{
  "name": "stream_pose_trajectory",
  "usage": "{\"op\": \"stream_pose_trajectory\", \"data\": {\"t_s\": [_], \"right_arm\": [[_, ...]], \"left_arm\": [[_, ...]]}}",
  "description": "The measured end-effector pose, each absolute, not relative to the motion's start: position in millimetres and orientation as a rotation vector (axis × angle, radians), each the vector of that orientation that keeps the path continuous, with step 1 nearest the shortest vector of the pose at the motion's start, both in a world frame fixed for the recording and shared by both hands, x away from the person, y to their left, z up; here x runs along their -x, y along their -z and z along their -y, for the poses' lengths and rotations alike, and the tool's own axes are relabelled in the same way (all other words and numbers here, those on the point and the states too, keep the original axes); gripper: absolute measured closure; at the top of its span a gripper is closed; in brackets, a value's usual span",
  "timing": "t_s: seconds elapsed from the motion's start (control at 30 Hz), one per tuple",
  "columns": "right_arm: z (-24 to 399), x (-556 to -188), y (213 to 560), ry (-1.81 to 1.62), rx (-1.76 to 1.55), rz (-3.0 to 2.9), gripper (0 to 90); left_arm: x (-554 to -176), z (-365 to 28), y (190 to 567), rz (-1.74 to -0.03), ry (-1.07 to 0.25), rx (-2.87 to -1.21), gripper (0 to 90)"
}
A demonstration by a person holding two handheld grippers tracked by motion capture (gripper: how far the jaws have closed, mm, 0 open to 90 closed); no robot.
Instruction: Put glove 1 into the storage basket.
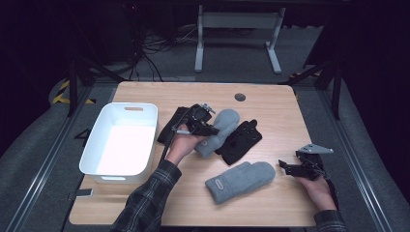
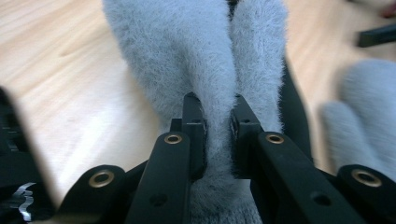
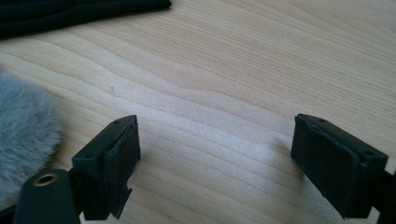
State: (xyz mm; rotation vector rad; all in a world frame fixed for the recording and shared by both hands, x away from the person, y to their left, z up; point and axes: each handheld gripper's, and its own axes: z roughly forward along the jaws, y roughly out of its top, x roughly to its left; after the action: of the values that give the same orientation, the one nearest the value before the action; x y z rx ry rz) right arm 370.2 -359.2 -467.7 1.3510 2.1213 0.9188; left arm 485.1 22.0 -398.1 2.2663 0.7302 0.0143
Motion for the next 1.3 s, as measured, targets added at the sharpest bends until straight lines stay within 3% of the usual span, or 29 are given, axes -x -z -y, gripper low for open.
{"op": "stream_pose_trajectory", "data": {"t_s": [0.37, 0.67, 0.9, 1.03, 1.3], "right_arm": [[359, -370, 468, -0.918, -1.354, -2.119, 16.5], [359, -370, 468, -0.917, -1.354, -2.118, 16.5], [359, -370, 468, -0.917, -1.355, -2.118, 16.5], [359, -370, 468, -0.917, -1.355, -2.118, 16.5], [359, -370, 468, -0.917, -1.355, -2.118, 16.5]], "left_arm": [[-433, -6, 384, -0.575, 0.030, -2.332, 80.7], [-411, 2, 407, -0.512, 0.082, -2.373, 78.8], [-416, 1, 419, -0.513, 0.103, -2.361, 66.1], [-420, -4, 416, -0.504, 0.101, -2.331, 47.6], [-439, -21, 407, -0.584, 0.054, -2.275, 46.0]]}}
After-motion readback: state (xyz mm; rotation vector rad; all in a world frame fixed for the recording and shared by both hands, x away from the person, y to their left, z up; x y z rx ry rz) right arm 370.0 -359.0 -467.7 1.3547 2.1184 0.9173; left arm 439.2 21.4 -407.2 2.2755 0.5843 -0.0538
